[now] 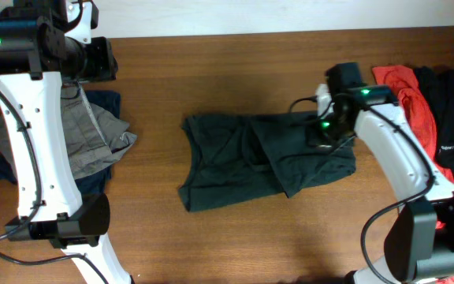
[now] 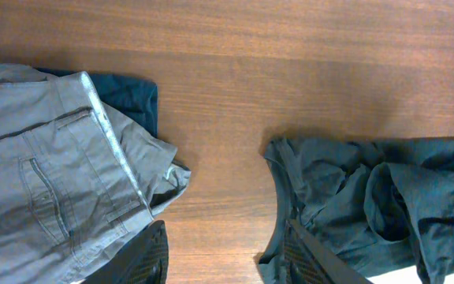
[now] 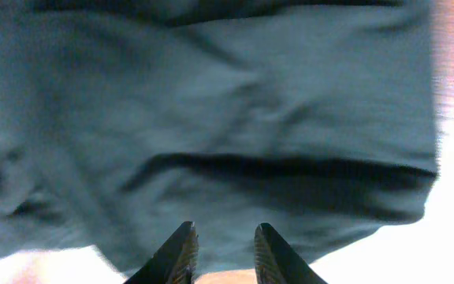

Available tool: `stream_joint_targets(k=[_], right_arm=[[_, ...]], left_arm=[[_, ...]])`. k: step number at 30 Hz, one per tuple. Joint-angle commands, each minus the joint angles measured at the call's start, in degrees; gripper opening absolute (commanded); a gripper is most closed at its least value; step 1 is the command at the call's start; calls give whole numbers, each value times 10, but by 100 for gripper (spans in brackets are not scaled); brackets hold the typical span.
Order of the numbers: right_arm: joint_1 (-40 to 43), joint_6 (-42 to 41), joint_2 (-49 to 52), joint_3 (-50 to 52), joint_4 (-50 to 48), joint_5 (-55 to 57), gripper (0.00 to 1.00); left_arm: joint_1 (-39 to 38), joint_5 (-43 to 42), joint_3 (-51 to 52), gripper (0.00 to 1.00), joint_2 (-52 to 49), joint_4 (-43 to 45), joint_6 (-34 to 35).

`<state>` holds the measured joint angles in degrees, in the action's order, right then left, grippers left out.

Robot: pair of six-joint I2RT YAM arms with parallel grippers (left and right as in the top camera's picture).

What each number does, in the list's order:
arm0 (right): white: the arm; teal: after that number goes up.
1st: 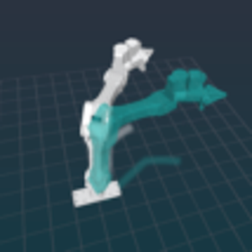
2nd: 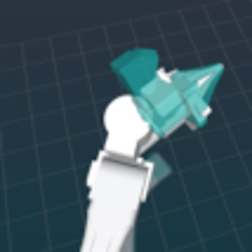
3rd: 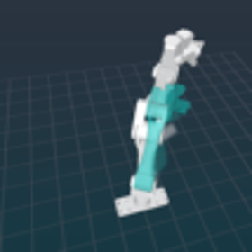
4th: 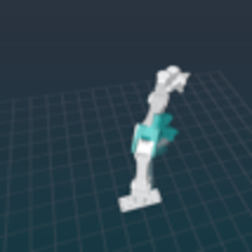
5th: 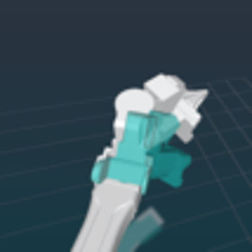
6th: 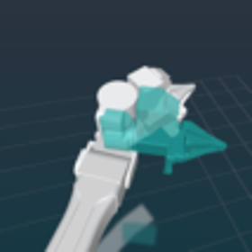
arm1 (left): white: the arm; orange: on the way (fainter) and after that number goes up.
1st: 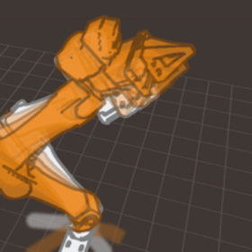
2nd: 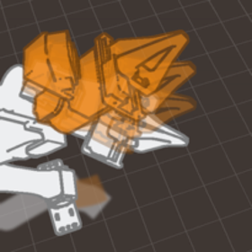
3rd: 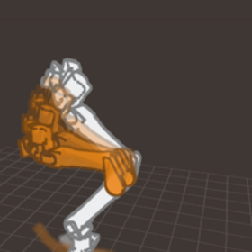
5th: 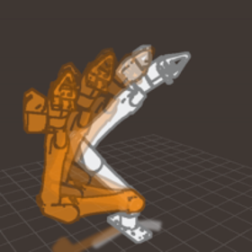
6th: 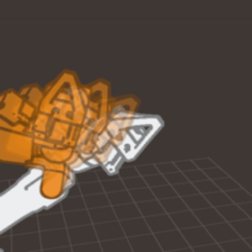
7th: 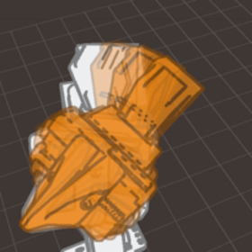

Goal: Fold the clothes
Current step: 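Press and smooth the folded bundle with the right gripper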

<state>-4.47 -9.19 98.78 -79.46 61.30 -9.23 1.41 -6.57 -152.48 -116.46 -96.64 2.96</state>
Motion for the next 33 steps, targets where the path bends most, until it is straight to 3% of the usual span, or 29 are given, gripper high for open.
stream_joint_targets(k=[1, 5, 10, 12, 15, 17, 18, 20, 22, 33], right_arm=[[35, -3, 28, 40, -18, 31, 30], [27, 18, 36, 132, -78, -83, 27], [-46, 102, 19, 151, -5, -265, 22], [-83, 122, -5, 148, 3, -287, 22], [-113, 116, -38, 139, -17, -275, 22], [-116, 64, -61, 136, -44, -221, 23], [-113, 39, -68, 136, -54, -189, 29], [-107, -10, -78, 136, -73, -120, 54], [-106, -21, -73, 136, -98, -89, 63], [-177, -124, 10, 136, -249, 14, 67]], left_arm=[[-1, 4, -4, 47, 6, -1, -5], [-1, 4, -4, 47, 6, 0, -5], [-1, 4, -4, 48, 6, 0, -5], [-1, 4, -4, 48, 6, 0, -5], [-1, 4, -4, 48, 6, 0, -5], [-1, 4, -4, 47, 6, 0, -5], [-1, 4, -4, 48, 6, 0, -5], [-1, 4, -4, 48, 6, 0, -5], [-1, 4, -4, 48, 6, 0, -5], [-1, 3, -4, 48, 6, 1, -5]])
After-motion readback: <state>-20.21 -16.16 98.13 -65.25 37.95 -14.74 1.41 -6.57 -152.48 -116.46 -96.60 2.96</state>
